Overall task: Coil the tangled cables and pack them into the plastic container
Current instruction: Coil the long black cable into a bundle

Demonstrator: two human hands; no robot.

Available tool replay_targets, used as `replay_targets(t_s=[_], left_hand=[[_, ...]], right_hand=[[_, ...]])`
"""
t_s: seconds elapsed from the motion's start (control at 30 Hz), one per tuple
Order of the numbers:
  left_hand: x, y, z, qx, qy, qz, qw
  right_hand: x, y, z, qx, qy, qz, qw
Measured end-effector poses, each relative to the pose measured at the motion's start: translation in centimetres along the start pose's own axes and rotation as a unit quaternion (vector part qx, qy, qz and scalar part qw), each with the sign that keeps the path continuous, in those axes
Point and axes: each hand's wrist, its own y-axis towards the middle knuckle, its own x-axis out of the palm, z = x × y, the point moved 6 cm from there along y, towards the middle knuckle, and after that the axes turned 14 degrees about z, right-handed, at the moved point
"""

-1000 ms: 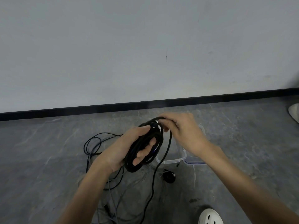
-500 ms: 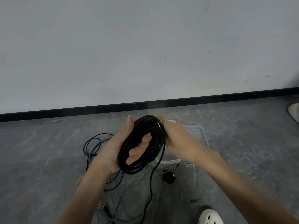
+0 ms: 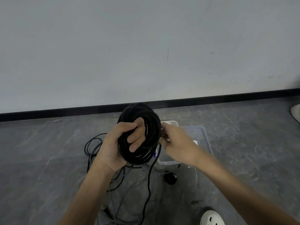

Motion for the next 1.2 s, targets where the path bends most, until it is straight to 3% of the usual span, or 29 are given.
replay_targets(t_s=[0.23, 0.47, 0.67, 0.9, 1.07, 1.2], left_hand=[[0.0, 0.2, 0.4, 0.048, 0.017, 0.001, 0.999], [-0.2, 0.2, 1.3, 0.128, 0.03, 0.095, 0.987], [0.1, 0.3, 1.4, 0.16, 0.061, 0.103, 0.98], [-0.7, -0.1, 2.5, 0.227, 0.085, 0.178, 0.954], [-0.7, 0.0, 2.7, 0.267, 0.125, 0.205, 0.933], [-1.4, -0.4, 2.9, 0.301, 0.222, 0.251, 0.893]], right_hand=[[0.9, -0.6, 0.3, 0.098, 0.151, -0.055, 0.982], [1.1, -0.8, -0.2, 0.117, 0.155, -0.035, 0.98], [2.4, -2.4, 0.1, 0.218, 0.216, -0.148, 0.94], [3.1, -2.5, -0.9, 0.194, 0.201, -0.144, 0.949], [3.9, -3.8, -1.4, 0.203, 0.213, -0.228, 0.928], [3.5, -3.4, -2.1, 0.162, 0.185, -0.205, 0.947]])
